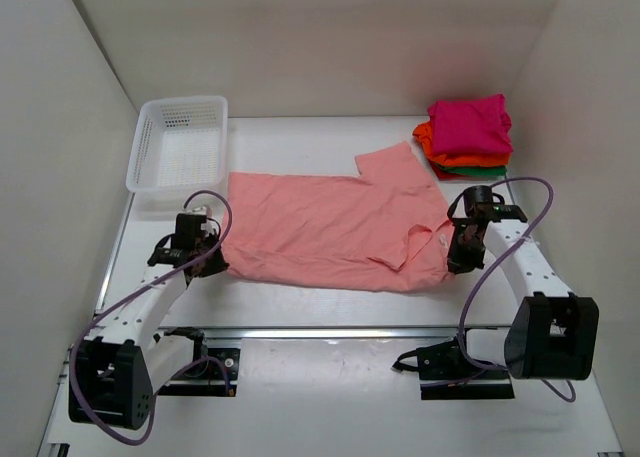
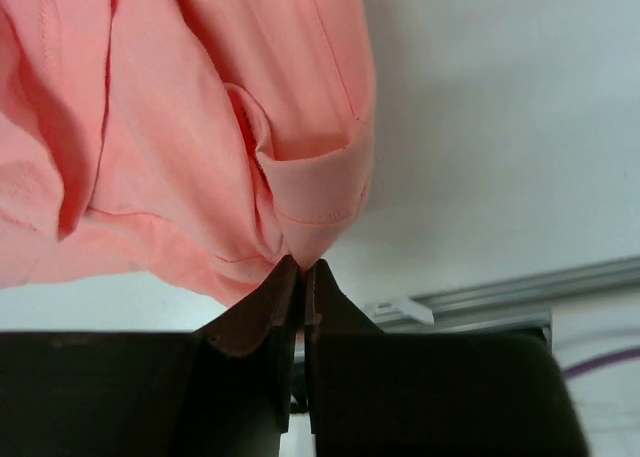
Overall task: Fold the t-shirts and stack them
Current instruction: Fold the flattened tshirt in 1/3 of the way, then grap the side of the flattened tshirt furthest away from the robot with both arms
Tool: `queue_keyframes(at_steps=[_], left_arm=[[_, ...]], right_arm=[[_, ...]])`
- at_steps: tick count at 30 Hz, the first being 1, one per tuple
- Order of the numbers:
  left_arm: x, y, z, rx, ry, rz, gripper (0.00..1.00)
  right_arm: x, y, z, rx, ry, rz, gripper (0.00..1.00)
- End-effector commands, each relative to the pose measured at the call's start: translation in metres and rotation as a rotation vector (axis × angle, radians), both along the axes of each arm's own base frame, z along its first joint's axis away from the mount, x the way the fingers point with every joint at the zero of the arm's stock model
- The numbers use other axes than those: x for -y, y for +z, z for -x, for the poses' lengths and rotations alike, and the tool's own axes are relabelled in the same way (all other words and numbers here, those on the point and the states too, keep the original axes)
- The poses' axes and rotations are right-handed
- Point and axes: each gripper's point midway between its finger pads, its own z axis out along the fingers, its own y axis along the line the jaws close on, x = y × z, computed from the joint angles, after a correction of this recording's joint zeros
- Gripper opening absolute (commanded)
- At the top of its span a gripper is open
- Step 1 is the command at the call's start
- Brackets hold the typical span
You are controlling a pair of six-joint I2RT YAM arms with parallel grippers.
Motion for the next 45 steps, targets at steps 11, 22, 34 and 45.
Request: queue_keyframes(at_steps=[11, 22, 34, 45], left_arm=[[0.029, 0.039, 0.032, -0.029, -0.140, 0.128, 0.33], [0.025, 0.105, -0.040, 0.203, -0.076, 0.107, 0.51], [0.028, 0.087, -0.178, 0.322, -0.003, 0.040, 0.42], [0.015, 0.036, -0.254, 0.286, 0.031, -0.132, 0.52]], right_arm=[[-0.008, 0.027, 0.069, -0.081, -0.003, -0.018, 0.14], [0.004, 0.091, -0.026, 0.184, -0.007, 0.026, 0.75], [-0.055, 0.102, -0.222, 0.621, 0.134, -0.056, 0.73], [-0.062, 0.082, -0.332, 0.628, 0.217, 0.026, 0.73]])
